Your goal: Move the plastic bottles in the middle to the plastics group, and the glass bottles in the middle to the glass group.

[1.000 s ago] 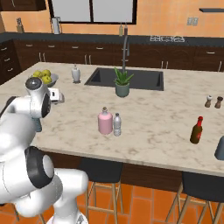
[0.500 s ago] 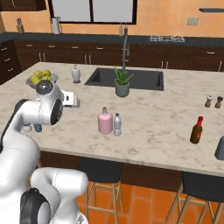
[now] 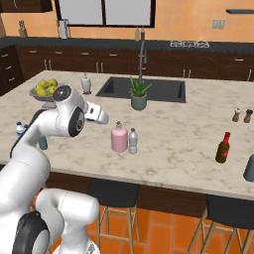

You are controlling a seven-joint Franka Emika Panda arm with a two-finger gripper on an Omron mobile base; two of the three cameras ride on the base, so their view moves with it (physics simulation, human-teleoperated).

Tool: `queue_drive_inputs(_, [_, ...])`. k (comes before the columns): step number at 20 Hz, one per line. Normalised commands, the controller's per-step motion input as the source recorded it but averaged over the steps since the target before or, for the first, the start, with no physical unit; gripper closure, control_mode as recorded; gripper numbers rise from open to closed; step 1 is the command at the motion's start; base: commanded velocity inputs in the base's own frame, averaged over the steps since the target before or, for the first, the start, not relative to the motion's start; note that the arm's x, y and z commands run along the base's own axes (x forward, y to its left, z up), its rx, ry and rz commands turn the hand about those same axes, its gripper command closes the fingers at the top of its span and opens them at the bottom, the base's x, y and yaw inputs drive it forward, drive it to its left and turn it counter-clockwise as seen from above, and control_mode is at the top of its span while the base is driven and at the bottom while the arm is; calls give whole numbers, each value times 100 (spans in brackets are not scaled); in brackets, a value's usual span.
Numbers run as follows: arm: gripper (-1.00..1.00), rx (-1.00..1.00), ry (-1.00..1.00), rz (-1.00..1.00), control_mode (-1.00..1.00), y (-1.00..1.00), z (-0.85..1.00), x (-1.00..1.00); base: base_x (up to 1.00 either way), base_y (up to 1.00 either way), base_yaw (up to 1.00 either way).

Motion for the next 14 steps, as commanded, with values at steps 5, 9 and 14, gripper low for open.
queue_drive_inputs(5, [-100, 8, 25, -10, -100, -72, 7, 0, 0, 0, 0])
queue_drive_inputs(9, [-100, 11, 4, 0, -100, -49, -6, 18, 0, 0, 0])
queue_drive_inputs(14, [-100, 1, 0, 0, -100, 0, -27, 32, 0, 0, 0])
